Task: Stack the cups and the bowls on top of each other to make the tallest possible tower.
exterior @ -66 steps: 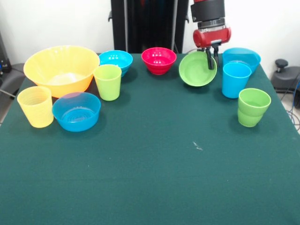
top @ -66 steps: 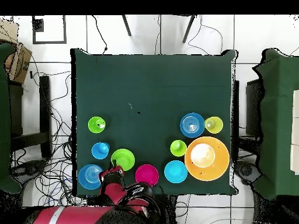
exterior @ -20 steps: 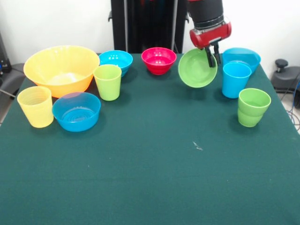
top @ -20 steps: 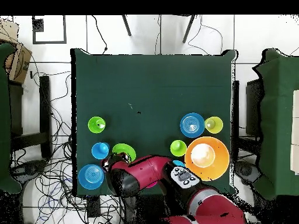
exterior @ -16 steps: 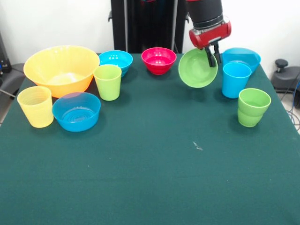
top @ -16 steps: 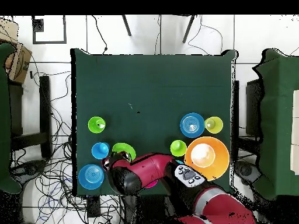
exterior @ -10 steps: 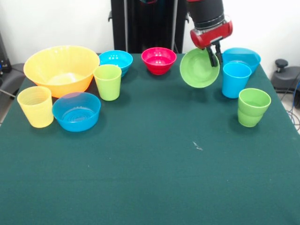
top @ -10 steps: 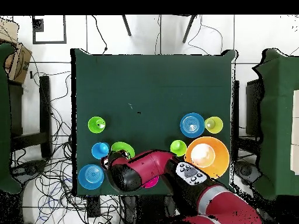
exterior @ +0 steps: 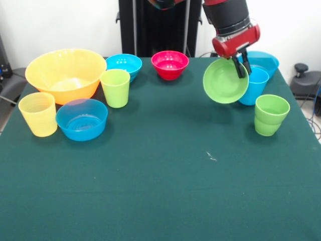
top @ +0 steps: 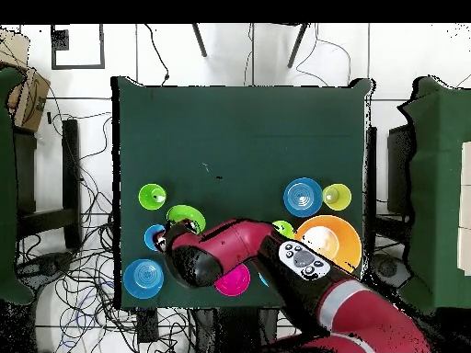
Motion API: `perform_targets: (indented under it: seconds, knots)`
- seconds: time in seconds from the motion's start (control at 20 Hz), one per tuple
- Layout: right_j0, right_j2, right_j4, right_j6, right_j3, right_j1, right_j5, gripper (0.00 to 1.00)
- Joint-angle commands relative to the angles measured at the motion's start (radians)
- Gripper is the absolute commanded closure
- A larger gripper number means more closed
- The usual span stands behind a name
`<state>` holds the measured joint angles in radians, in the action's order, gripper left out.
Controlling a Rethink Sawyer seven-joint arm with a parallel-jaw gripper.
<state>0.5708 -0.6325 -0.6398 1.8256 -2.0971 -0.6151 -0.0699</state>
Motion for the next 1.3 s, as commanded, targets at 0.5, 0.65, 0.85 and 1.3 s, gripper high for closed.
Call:
perform_targets:
  seconds: [0.5, 0.65, 0.85, 1.3]
  knots:
    - [0.118, -0.199, -0.119, -0.236, 0.162, 0.093, -0.231, 1.00]
    - [0.152, -0.235, -0.119, -0.273, 0.169, 0.104, -0.278, 1.00]
    - [0.172, -0.261, -0.140, -0.306, 0.185, 0.098, -0.323, 1.00]
    - [0.206, -0.275, -0.254, -0.319, 0.177, 0.068, -0.324, 1.00]
